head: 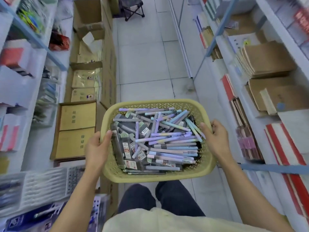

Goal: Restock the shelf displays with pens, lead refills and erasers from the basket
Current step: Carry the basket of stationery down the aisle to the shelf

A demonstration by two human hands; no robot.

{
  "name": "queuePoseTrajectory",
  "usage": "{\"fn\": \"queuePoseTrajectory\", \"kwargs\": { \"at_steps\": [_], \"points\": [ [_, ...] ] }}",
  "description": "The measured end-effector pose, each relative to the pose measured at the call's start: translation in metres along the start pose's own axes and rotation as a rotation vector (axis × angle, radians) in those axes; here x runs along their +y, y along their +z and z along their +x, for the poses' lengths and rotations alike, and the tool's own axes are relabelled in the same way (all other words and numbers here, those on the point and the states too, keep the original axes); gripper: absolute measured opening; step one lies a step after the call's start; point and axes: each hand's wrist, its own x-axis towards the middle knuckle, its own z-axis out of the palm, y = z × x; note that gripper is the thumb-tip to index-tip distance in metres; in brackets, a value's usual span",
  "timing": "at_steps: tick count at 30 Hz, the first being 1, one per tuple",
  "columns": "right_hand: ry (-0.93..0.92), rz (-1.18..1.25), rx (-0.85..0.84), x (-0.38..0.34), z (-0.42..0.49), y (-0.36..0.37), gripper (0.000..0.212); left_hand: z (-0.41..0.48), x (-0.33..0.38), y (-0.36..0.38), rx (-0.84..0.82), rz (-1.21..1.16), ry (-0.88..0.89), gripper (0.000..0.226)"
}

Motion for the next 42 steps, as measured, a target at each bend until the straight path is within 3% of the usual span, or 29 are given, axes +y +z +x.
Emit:
{"fn": "queuePoseTrajectory", "kwargs": {
  "at_steps": [15, 20, 30, 42],
  "points": [
    [-0.024, -0.005, 0.076, -0.155, 0.319, 0.079, 0.036, 0.328, 0.187, 0.049, -0.024, -0.021, 0.103, 0.038],
    [-0.02, 0.026, 0.072, -0.206, 0.429, 0.103, 0.03, 0.439, 0.249, 0.067, -0.036, -0.02, 0.124, 0.042],
    [-0.049, -0.009, -0.017, -0.309, 0.678, 0.152, 0.04, 0.644, 0.369, 0.118, 0.022, -0.063, 0.062, 0.041],
    [-0.043, -0.022, 0.032, -0.423, 0.937, 0.247, 0.037, 0.924, 0.505, 0.143, 0.024, -0.004, 0.105, 0.039]
  ]
}}
